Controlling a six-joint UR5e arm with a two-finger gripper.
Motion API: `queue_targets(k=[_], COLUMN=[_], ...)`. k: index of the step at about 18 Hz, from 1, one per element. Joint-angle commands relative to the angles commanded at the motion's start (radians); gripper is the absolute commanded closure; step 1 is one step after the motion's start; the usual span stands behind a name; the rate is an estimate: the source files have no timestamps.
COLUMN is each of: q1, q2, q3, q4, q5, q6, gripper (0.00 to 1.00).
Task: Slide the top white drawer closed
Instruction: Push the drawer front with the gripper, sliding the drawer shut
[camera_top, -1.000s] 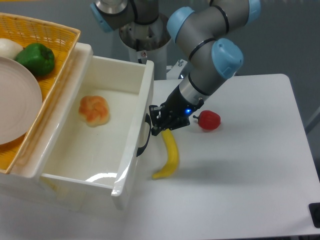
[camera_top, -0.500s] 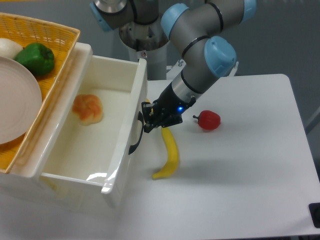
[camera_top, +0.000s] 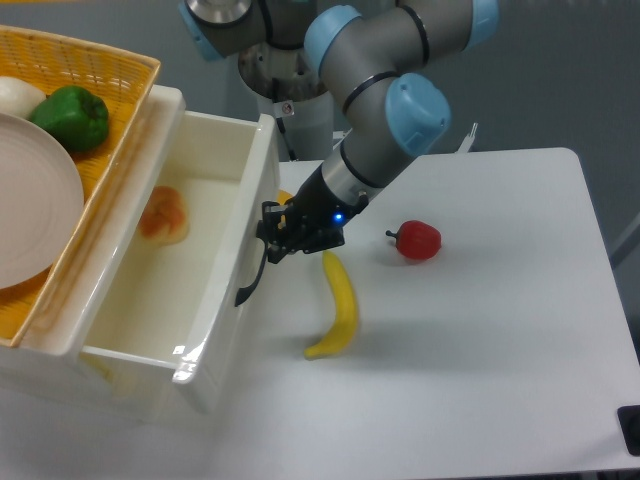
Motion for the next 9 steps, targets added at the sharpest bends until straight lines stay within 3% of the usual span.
queue_targets(k=[9], q1=[-0.069], q2=[0.005], q3=[-0.005], q4=[0.008], q5=[-0.005], q6=[-0.046], gripper=[1.00])
